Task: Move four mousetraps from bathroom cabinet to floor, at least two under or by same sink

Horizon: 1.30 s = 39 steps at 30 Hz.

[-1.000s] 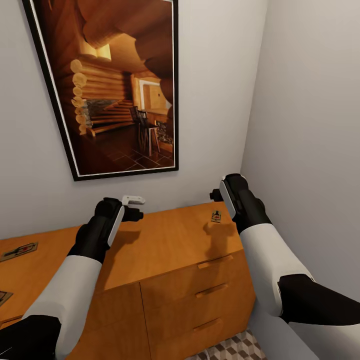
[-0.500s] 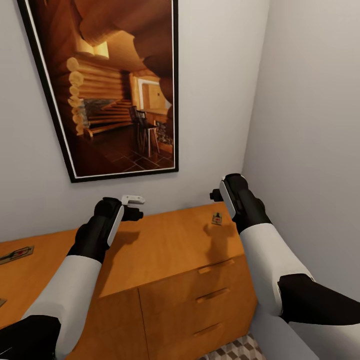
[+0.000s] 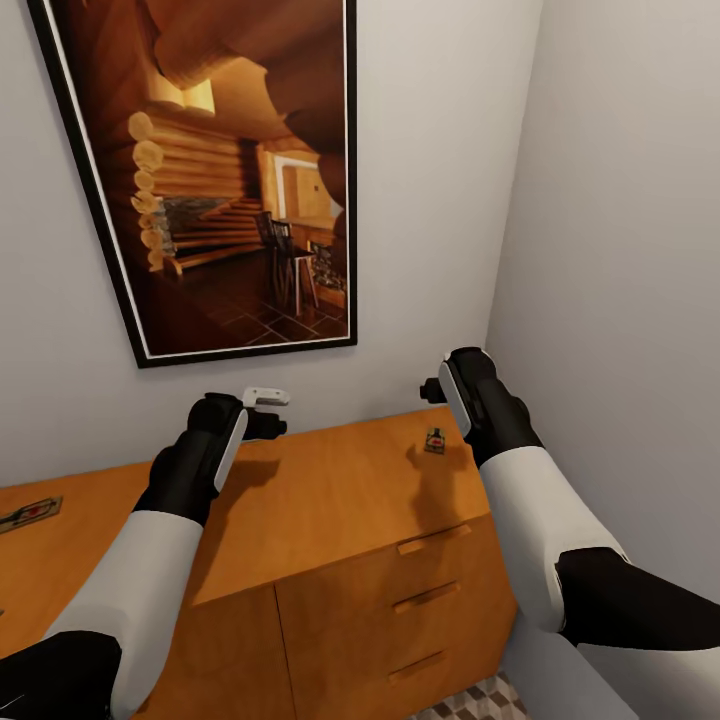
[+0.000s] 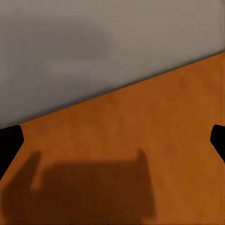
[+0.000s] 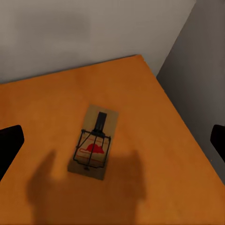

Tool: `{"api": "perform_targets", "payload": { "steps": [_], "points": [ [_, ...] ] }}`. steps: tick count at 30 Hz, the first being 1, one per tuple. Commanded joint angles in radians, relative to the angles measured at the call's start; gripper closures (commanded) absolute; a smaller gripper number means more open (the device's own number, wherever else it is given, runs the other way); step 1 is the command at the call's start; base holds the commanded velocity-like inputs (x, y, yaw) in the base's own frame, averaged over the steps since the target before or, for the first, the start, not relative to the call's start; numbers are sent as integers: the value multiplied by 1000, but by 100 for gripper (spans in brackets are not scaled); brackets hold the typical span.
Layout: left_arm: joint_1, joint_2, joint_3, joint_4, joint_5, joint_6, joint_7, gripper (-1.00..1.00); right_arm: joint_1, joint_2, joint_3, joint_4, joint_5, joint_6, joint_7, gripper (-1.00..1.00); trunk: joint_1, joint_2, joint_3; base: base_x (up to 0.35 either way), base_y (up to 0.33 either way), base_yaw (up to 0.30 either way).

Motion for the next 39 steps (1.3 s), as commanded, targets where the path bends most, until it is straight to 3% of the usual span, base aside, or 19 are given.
{"api": "perform_targets", "payload": {
  "steps": [1,12,23,39],
  "points": [
    [-1,0,-1,-1,-5,4,0,-100,-1,0,1,0,3,5,0,-100,0,-1,-1,6,0,0],
    [-1,-1,-1,0,-5,4,0,-100,-1,0,-6,5,2,5,0,-100,0,-1,-1,2,0,0],
    [-1,-1,-1,5,-3,4,0,-100,-1,0,-54,95,0,5,0,-100,0,-1,-1,0,0,0],
    [-1,-1,-1,5,8,4,0,-100,-1,0,-63,118,0,5,-1,-100,0,-1,-1,0,73,0]
  ]
}}
